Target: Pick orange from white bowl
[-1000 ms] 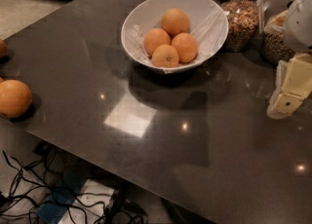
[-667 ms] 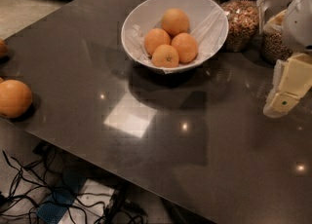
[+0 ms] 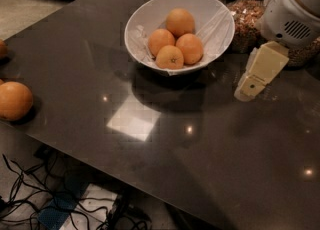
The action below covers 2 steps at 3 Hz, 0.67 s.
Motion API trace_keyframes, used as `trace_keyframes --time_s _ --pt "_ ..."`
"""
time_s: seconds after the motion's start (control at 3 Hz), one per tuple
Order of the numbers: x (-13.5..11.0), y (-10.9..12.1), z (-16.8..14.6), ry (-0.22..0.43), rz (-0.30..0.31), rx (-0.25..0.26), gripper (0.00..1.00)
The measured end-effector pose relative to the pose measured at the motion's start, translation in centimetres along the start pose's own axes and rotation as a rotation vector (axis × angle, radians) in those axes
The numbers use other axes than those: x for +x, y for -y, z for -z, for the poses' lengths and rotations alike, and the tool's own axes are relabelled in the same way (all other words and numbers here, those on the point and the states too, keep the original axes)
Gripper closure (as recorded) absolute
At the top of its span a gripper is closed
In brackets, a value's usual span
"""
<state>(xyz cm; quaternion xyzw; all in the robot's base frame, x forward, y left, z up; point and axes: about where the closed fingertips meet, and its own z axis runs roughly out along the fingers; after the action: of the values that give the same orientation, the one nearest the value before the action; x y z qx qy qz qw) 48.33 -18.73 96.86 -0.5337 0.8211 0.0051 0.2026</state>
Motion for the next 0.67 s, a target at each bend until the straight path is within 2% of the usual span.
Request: trace_keyframes --time_s 0.33,0.67 --pt "-2.85 0.18 -1.30 0.004 0.032 -0.048 0.00" --pt "-2.86 0.18 -1.30 0.005 0.032 -0.048 0.00"
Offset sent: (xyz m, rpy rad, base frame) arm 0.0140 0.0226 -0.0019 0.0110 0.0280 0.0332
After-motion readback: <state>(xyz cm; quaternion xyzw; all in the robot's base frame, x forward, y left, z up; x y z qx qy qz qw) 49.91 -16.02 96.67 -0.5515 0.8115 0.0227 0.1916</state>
